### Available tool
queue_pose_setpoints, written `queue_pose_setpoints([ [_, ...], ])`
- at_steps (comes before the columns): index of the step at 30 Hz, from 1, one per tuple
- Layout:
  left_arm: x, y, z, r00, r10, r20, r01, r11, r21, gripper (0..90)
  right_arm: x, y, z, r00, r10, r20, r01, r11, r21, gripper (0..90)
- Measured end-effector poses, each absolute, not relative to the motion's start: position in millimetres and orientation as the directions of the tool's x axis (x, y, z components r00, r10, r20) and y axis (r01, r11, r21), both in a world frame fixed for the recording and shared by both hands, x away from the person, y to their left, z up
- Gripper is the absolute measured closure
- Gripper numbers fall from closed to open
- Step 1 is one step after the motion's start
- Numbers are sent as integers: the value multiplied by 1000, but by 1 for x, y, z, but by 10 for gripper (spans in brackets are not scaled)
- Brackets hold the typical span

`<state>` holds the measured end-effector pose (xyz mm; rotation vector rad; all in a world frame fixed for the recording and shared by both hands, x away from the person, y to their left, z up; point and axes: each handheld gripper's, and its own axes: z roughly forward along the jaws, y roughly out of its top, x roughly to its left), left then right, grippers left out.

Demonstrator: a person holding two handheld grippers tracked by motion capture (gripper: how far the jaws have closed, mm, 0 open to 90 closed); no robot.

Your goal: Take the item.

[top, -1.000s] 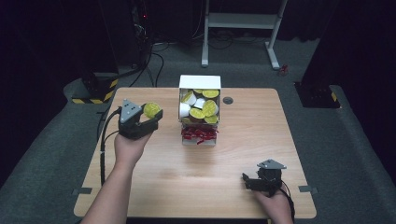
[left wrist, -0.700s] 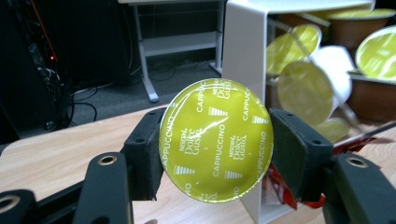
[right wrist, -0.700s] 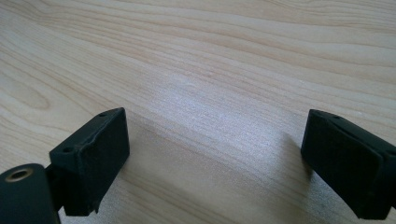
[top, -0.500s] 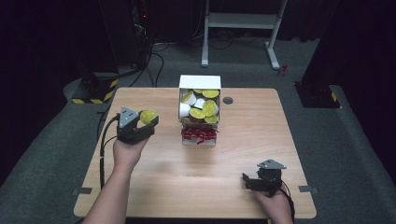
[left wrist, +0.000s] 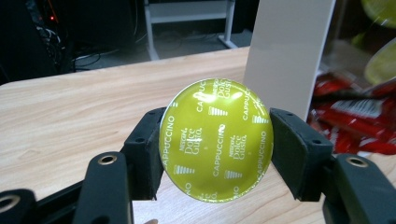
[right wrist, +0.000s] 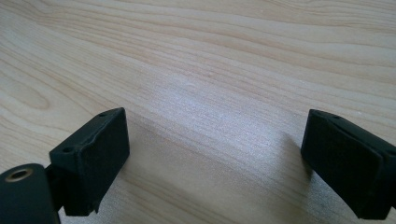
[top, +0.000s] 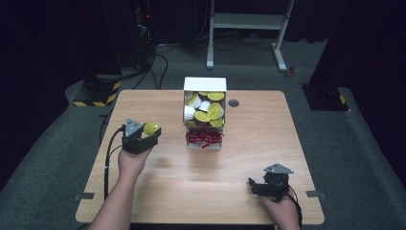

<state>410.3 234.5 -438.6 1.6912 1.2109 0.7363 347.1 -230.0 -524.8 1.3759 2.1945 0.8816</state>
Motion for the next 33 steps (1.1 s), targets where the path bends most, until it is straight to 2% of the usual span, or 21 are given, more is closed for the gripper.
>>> queue_pose_setpoints([
  [33,433,223,-482,346,936,-58,522,-141,841,404,347,-230,-525,-434,901,-6,647,315,695,78],
])
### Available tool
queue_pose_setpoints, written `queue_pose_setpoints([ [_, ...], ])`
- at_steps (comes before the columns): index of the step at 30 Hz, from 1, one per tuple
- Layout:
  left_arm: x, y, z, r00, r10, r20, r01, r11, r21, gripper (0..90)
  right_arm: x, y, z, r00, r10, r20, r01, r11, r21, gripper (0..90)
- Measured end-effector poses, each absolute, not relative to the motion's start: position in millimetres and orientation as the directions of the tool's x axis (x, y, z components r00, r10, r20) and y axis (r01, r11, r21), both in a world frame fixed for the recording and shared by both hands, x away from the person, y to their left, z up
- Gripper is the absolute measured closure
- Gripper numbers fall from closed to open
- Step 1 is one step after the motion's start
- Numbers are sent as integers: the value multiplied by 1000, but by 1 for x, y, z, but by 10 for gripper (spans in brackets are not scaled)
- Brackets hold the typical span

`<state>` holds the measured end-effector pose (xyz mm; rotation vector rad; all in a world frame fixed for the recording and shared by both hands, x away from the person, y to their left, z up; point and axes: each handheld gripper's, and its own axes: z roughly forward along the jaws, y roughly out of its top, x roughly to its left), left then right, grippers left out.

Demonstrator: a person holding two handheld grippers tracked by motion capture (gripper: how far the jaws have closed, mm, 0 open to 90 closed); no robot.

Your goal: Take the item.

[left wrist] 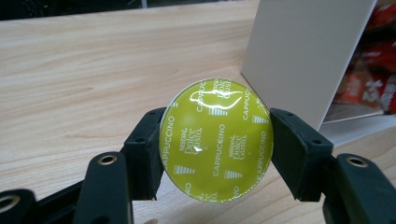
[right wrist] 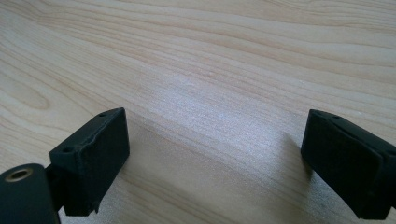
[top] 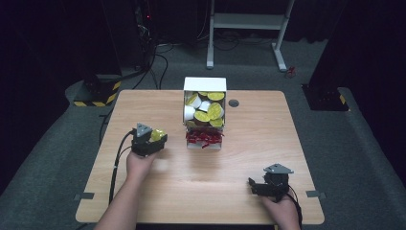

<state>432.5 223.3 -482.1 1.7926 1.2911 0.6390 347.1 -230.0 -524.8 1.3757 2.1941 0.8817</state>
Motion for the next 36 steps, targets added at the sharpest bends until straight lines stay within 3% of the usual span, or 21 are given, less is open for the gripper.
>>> queue_pose_setpoints([
  [26,452,212,-509,325,944,-55,635,-175,752,403,347,-230,-525,-436,900,-7,645,318,695,78],
  [36,453,212,-515,325,943,-67,634,-165,755,402,347,-230,-525,-436,900,-7,645,318,695,78],
])
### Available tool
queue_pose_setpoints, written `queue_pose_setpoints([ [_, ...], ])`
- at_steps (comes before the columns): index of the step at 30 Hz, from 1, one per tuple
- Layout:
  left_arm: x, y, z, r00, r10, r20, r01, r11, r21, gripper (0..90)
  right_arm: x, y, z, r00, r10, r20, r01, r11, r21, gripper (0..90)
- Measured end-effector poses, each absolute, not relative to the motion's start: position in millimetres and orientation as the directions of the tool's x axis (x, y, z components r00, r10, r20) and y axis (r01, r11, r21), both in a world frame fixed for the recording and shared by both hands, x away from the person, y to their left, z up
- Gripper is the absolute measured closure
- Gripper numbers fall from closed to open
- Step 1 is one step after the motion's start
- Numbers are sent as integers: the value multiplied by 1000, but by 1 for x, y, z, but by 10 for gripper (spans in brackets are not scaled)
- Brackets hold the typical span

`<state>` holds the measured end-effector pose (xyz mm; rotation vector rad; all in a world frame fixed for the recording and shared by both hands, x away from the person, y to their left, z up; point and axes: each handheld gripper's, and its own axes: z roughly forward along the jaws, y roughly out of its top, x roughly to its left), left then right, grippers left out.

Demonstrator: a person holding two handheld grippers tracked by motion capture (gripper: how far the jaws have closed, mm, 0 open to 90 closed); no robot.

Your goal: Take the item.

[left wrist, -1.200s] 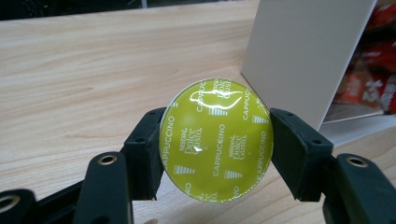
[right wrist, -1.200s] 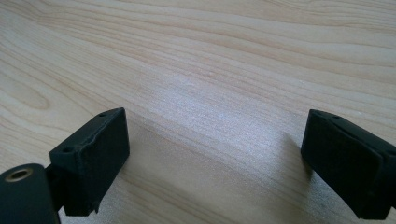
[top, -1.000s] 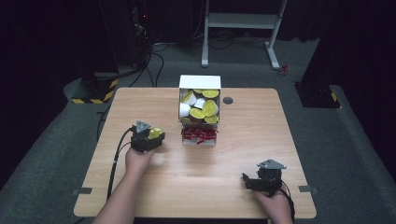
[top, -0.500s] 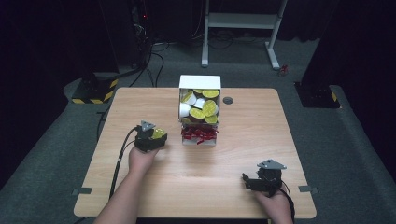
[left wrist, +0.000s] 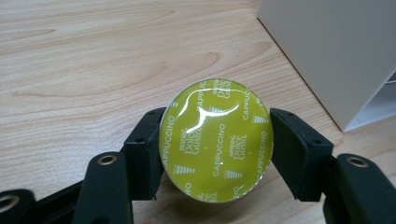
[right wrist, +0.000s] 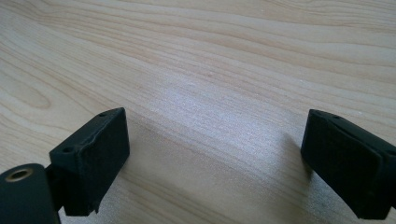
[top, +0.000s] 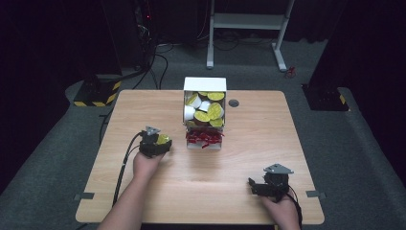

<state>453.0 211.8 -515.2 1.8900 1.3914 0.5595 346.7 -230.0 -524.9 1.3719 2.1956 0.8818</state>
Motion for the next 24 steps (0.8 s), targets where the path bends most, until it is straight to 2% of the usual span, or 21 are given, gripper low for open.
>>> queue_pose_setpoints([
  [6,455,213,-515,323,944,-69,634,-162,756,394,347,-230,-525,-436,900,-7,645,318,695,78],
  [13,454,215,-503,326,941,-93,591,-127,797,276,347,-230,-525,-436,900,-7,645,318,695,78],
  [24,444,224,-486,345,931,-121,543,-93,835,227,347,-230,-525,-436,900,-7,645,318,695,78],
])
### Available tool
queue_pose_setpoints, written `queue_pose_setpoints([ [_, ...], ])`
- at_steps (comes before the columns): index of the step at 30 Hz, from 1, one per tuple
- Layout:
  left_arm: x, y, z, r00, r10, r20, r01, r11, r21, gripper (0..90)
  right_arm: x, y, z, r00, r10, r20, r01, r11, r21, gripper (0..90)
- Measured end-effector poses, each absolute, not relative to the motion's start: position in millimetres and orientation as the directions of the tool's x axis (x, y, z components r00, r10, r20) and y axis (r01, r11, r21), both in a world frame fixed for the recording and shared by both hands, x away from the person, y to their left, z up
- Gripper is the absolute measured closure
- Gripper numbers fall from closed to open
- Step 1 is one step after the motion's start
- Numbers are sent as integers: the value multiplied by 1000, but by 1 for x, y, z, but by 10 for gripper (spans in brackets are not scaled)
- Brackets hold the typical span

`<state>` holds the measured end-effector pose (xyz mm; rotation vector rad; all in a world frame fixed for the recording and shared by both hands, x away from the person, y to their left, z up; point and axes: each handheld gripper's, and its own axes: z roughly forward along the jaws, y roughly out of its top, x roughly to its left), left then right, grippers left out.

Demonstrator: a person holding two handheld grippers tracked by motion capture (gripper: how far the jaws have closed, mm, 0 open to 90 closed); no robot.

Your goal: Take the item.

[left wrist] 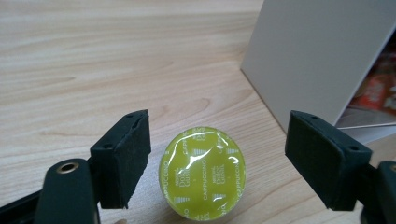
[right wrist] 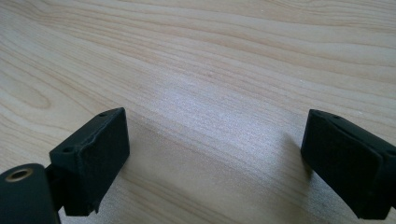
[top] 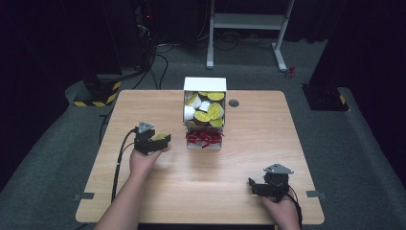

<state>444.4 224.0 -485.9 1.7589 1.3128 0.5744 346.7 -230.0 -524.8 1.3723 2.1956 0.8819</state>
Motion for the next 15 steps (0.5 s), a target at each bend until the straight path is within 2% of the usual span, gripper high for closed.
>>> queue_pose_setpoints([
  [15,419,239,-472,369,924,-102,513,-111,851,211,347,-230,-525,-436,900,-7,645,318,695,78],
])
